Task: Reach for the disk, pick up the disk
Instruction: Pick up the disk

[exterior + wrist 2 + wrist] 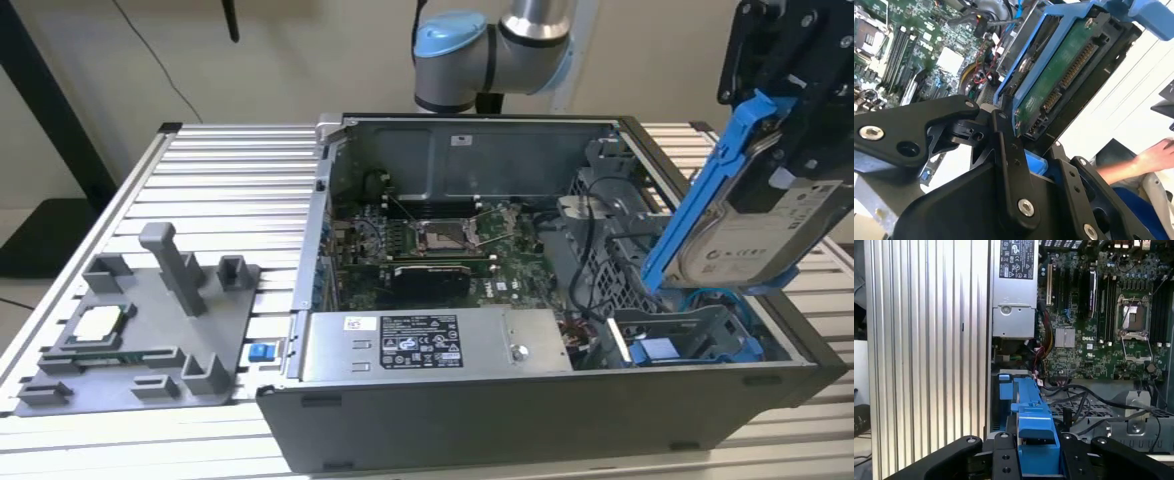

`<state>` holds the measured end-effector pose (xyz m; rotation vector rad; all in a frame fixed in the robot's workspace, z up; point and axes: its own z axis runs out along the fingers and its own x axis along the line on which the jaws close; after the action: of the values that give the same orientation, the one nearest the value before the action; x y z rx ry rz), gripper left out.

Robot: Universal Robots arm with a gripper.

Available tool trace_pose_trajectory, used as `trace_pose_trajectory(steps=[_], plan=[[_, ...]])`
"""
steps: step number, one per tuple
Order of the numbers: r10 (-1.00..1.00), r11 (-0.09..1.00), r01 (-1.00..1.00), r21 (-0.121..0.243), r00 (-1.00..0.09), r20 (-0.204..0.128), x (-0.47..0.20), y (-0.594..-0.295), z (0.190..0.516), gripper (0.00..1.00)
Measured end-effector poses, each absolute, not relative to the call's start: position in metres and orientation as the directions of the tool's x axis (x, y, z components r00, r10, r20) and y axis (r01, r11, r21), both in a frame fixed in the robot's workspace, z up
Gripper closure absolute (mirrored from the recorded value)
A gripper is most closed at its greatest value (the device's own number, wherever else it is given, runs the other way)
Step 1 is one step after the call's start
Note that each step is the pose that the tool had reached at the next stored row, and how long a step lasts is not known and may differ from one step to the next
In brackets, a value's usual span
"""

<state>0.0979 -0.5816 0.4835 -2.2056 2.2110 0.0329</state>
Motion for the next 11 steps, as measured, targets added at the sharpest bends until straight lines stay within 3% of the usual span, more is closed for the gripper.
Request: trace_pose_trajectory(steps=[11], plan=[[-1.0,0.003,-1.0,0.007,-0.003,-0.015,0.108,-0.584,0.468,1.0]])
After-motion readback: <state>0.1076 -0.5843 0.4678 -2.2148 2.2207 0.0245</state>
